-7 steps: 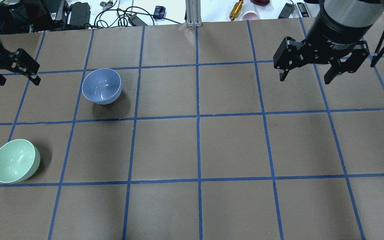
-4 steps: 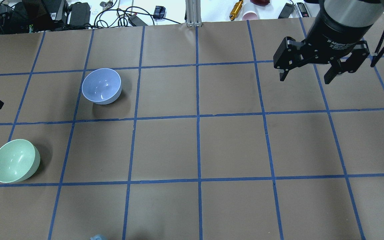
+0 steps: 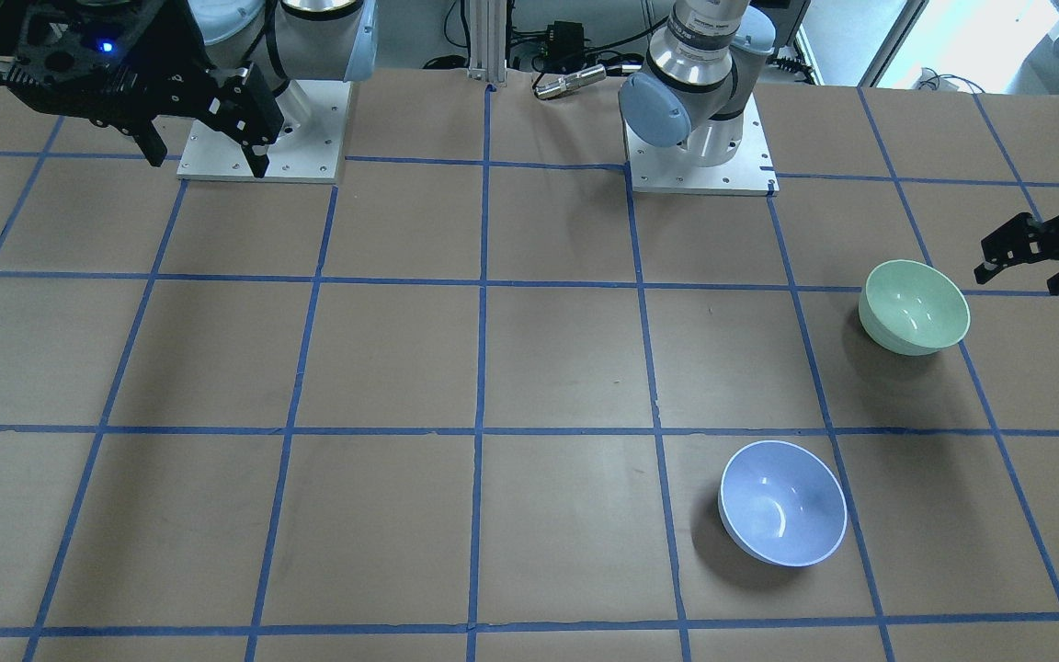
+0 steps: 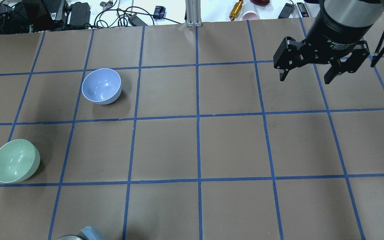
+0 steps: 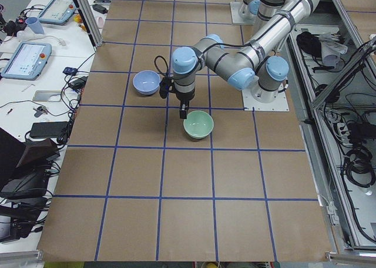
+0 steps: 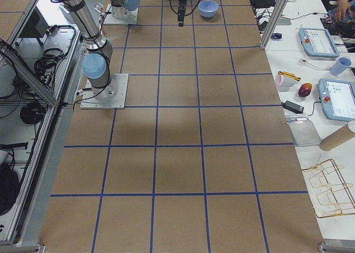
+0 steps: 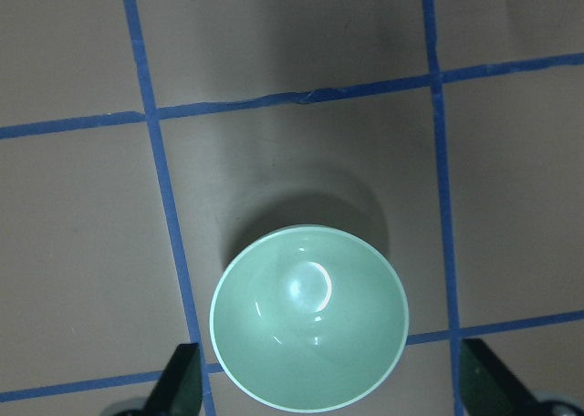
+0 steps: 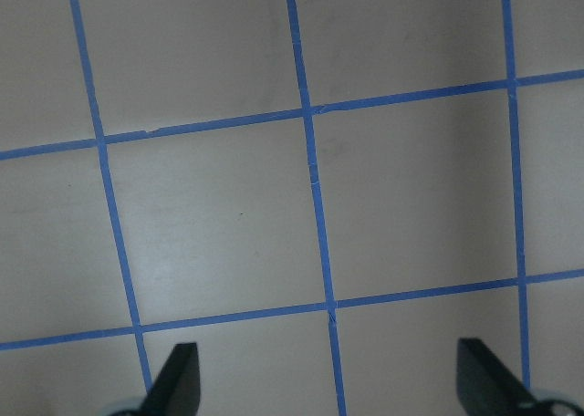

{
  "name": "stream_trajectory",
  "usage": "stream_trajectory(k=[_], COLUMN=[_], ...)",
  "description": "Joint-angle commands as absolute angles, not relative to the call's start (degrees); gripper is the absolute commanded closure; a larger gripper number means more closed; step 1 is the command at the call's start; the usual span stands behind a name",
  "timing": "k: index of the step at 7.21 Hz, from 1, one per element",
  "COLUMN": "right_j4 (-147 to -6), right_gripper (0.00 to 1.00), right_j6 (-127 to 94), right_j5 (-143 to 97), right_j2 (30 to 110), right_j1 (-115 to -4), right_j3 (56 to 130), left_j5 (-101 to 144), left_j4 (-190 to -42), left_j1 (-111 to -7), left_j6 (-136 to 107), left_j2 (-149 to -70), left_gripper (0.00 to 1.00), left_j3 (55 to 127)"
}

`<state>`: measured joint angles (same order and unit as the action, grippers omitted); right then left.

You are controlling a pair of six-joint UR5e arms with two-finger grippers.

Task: Stack green bowl on blue bowl
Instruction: 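Move the left gripper down toward the pale green bowl's rim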

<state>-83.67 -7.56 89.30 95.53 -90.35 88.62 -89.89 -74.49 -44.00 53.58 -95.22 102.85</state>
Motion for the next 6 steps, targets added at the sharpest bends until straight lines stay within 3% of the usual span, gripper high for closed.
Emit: stream_trajectory(k=[1, 6], right_j4=[-83.58, -83.58], right_gripper=[0.0, 0.0], right_j6=[-7.56, -7.56], right_j5=[89.3, 89.3], right_j2=[95.54, 95.54], right_j1=[-90.35, -90.35], right_j3=[88.59, 88.59], left_j5=[-86.6, -86.48], left_j4=[-72.51, -59.6], left_j1=[-39.57, -36.04], left_j6=[58.16, 61.61], left_j2=[-97.46, -103.79], left_gripper=[0.0, 0.0], left_j3=[104.68, 111.95])
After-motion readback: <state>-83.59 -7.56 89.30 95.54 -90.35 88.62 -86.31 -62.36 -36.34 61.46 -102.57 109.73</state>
